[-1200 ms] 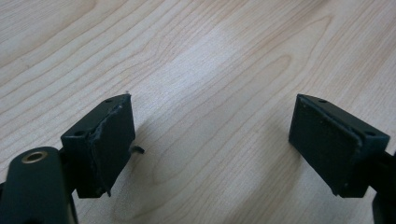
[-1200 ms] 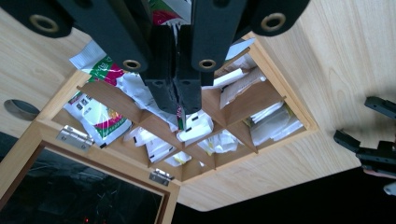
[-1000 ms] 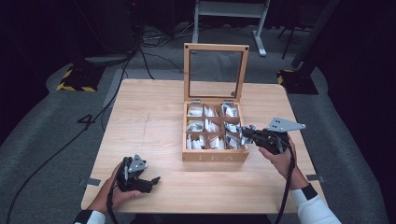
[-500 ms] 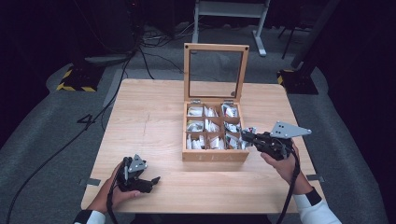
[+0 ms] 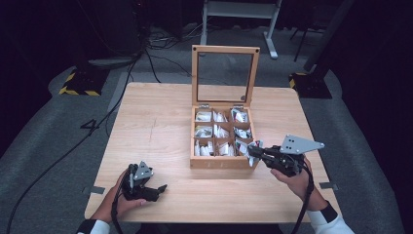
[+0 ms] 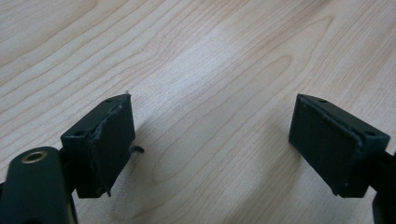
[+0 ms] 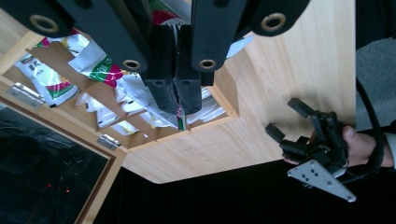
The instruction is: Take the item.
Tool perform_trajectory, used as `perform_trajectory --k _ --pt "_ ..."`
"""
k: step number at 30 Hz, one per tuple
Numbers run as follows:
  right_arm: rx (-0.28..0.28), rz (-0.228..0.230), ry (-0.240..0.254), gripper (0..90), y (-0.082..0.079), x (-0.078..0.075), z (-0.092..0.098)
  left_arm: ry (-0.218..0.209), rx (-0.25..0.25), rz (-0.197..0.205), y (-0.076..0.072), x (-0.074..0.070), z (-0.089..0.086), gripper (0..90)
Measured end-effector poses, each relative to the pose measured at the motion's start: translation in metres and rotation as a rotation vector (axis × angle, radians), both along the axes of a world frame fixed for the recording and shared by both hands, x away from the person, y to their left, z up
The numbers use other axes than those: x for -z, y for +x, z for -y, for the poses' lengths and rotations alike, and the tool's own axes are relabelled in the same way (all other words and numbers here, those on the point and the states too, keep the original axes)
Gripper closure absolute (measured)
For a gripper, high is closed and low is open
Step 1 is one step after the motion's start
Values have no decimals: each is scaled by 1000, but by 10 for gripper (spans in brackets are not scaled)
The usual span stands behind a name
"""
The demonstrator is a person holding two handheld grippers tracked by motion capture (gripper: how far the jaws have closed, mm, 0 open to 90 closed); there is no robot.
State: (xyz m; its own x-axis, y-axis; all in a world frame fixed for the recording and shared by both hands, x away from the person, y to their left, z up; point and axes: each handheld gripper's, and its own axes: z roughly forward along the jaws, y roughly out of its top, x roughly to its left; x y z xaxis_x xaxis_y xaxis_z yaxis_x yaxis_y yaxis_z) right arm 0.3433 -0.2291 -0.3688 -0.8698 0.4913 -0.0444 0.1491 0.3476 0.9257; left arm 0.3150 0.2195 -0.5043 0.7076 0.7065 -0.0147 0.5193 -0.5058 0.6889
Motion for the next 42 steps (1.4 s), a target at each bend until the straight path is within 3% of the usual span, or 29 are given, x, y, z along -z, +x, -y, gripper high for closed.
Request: perform_trajectory --k 24,35,42 --pt "-124 -40 -76 883 -19 21 -32 1 1 0 0 0 0 148" --pt "-189 -90 -152 883 -30 46 -45 0 0 0 0 0 0 148" --pt "-212 -106 -174 882 -31 55 -52 1 0 0 0 0 0 148"
